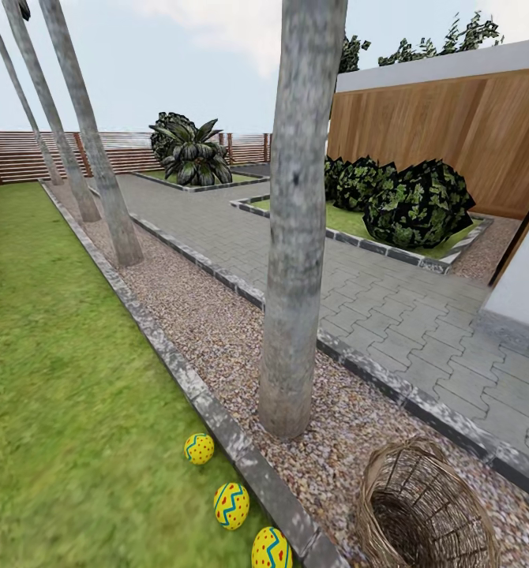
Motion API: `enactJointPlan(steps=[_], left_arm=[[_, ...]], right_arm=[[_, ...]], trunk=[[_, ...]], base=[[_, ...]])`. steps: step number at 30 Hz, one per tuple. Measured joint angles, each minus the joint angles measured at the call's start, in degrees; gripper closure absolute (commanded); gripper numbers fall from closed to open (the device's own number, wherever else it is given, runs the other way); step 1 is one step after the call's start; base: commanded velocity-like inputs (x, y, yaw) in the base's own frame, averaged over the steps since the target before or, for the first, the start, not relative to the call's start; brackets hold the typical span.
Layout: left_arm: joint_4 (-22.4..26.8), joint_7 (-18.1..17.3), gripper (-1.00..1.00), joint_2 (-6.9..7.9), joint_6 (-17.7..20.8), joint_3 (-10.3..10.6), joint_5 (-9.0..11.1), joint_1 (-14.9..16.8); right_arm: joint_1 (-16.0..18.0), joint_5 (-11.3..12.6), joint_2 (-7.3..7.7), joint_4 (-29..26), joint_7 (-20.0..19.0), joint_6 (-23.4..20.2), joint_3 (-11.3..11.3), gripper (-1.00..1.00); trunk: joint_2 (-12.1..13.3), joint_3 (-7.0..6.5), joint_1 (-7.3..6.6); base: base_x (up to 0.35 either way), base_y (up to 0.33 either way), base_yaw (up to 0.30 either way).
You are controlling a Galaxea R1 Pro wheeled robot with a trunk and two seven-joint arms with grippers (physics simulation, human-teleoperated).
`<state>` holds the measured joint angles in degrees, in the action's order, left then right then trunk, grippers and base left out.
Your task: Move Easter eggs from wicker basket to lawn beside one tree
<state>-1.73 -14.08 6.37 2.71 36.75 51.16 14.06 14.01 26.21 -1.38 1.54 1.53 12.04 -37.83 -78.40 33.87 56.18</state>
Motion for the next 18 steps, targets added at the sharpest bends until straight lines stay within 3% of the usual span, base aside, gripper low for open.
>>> enactJointPlan(steps=[9,18], left_arm=[[-0.08,0.02,-1.0,1.43,-0.01,-0.01,-0.24,0.0],[-0.08,0.02,-1.0,1.45,-0.01,0.08,-0.27,0.0]], right_arm=[[0.0,-0.32,0.36,-0.03,0.16,0.16,-0.16,-1.0],[0.0,-0.34,0.35,-0.03,0.22,0.17,-0.11,-1.0]], trunk=[[0.0,0.0,0.0],[0.0,0.0,0.0]], base=[[0.0,0.0,0.0],[0.0,0.0,0.0]])
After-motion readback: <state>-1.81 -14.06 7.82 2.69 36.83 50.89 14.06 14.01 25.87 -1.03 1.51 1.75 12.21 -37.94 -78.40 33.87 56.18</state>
